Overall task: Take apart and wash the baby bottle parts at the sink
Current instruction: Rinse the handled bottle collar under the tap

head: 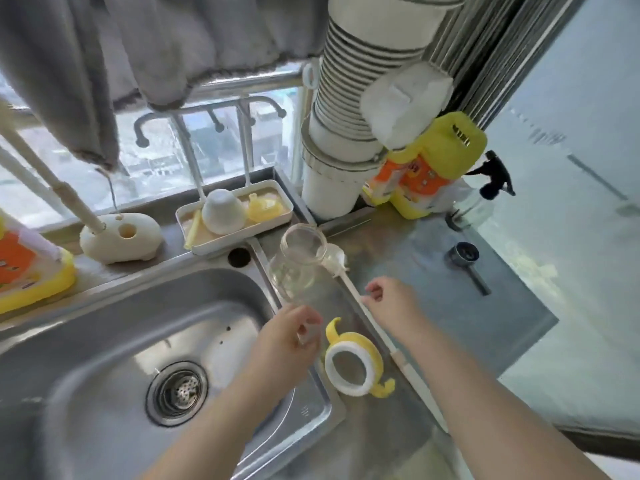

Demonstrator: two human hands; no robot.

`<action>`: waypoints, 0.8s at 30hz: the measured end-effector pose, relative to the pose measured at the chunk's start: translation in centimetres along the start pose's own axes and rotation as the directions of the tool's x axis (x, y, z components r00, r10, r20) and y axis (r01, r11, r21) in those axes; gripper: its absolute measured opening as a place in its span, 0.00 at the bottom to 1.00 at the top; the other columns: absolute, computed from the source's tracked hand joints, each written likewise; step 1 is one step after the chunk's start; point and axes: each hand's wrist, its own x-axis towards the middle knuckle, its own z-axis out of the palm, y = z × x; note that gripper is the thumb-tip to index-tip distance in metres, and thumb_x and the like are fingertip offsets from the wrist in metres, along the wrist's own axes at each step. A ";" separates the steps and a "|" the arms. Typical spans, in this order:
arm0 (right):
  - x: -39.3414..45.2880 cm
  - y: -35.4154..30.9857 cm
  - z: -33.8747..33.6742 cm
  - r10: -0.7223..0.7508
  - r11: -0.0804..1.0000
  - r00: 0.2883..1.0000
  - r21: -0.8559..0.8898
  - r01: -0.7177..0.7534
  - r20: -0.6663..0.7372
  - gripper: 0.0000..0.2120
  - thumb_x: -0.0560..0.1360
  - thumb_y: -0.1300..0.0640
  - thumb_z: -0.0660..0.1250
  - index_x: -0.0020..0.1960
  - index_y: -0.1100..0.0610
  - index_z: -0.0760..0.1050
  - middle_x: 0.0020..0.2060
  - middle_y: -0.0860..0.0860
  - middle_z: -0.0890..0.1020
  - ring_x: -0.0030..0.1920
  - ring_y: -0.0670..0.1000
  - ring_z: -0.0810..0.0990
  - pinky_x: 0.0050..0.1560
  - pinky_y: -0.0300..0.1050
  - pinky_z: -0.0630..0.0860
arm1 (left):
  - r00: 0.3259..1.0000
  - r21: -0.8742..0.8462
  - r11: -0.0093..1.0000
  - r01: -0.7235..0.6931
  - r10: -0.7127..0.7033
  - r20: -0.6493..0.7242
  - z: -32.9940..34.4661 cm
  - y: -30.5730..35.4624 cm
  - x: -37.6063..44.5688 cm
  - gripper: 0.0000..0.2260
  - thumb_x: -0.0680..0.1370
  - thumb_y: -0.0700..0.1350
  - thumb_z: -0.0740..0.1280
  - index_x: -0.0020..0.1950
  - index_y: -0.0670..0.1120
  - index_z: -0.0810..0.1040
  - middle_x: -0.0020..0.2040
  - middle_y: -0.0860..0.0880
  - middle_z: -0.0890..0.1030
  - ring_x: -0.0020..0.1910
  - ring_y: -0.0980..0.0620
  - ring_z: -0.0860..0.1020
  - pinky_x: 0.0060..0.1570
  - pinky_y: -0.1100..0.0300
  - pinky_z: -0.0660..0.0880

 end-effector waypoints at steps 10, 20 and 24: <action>0.3 0.4 1.6 -0.015 0.991 0.999 -0.132 0.008 -0.048 0.08 0.80 0.55 0.61 0.53 0.58 0.74 0.47 0.54 0.79 0.42 0.53 0.73 0.41 0.43 0.67 | 0.960 0.096 0.965 0.242 -0.253 0.122 4.7 -1.1 0.2 0.09 0.73 0.45 0.70 0.50 0.48 0.74 0.44 0.53 0.78 0.45 0.53 0.77 0.39 0.64 0.74; -8.9 0.8 -4.0 -0.228 0.956 0.969 0.166 0.241 -0.093 0.08 0.79 0.57 0.62 0.48 0.44 0.69 0.43 0.40 0.73 0.44 0.42 0.74 0.41 0.29 0.65 | 0.938 -0.124 0.934 0.334 -0.343 -0.060 2.9 0.1 -0.7 0.05 0.69 0.38 0.66 0.35 0.46 0.78 0.30 0.50 0.78 0.30 0.51 0.76 0.33 0.58 0.75; -10.6 -3.8 -3.1 -0.392 0.906 0.920 0.183 0.383 0.019 0.09 0.79 0.54 0.61 0.47 0.39 0.68 0.43 0.40 0.75 0.44 0.37 0.74 0.43 0.30 0.68 | 0.908 -0.156 0.934 0.320 -0.350 -0.230 -2.5 -0.3 -2.2 0.05 0.71 0.40 0.68 0.35 0.45 0.77 0.32 0.47 0.81 0.32 0.49 0.78 0.36 0.55 0.75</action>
